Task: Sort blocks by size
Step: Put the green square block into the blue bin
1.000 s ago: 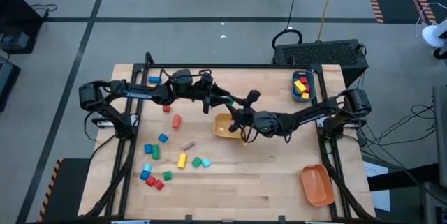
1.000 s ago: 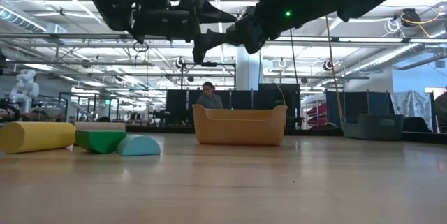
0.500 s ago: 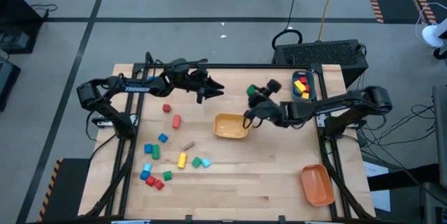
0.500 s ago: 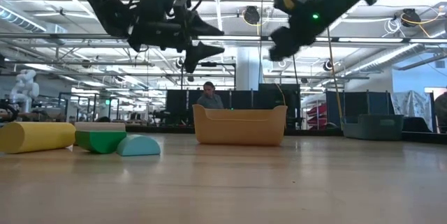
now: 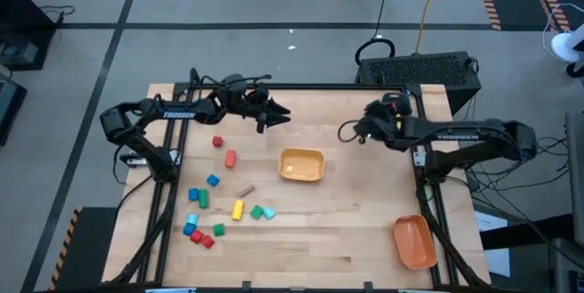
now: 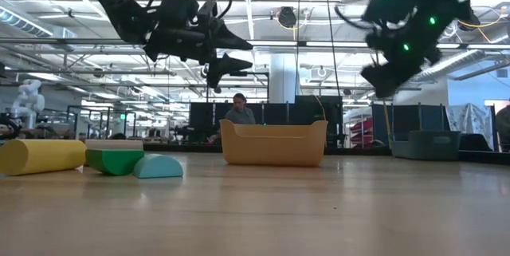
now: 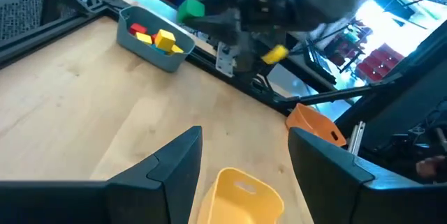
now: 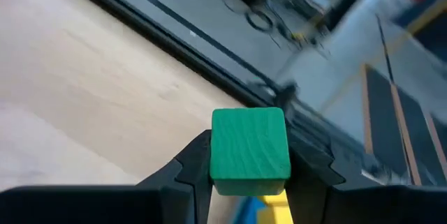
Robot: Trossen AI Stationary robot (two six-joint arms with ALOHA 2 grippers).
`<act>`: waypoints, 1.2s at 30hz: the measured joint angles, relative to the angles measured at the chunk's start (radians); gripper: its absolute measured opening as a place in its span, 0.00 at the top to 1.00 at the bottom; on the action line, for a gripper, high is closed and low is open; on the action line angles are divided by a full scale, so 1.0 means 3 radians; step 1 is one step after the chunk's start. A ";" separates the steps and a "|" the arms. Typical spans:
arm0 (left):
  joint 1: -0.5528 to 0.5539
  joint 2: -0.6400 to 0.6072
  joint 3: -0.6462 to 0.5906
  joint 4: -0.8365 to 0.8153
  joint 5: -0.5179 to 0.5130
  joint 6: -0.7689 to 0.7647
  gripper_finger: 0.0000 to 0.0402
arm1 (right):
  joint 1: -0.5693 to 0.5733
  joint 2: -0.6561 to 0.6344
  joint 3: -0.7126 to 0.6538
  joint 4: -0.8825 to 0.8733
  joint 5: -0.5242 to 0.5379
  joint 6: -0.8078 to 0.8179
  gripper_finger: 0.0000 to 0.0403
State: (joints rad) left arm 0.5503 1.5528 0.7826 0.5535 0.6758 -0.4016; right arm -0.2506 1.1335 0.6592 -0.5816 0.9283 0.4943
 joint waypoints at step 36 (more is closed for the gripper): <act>0.0070 -0.0796 -0.0003 -0.2288 -0.1729 0.1226 0.47 | -0.1735 0.0144 -0.0507 0.0976 -0.0765 -0.0195 0.64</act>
State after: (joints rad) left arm 0.5713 1.3140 0.7818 -0.1330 0.1570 -0.0337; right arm -0.7712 1.1767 0.5072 -0.2889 0.6987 0.4357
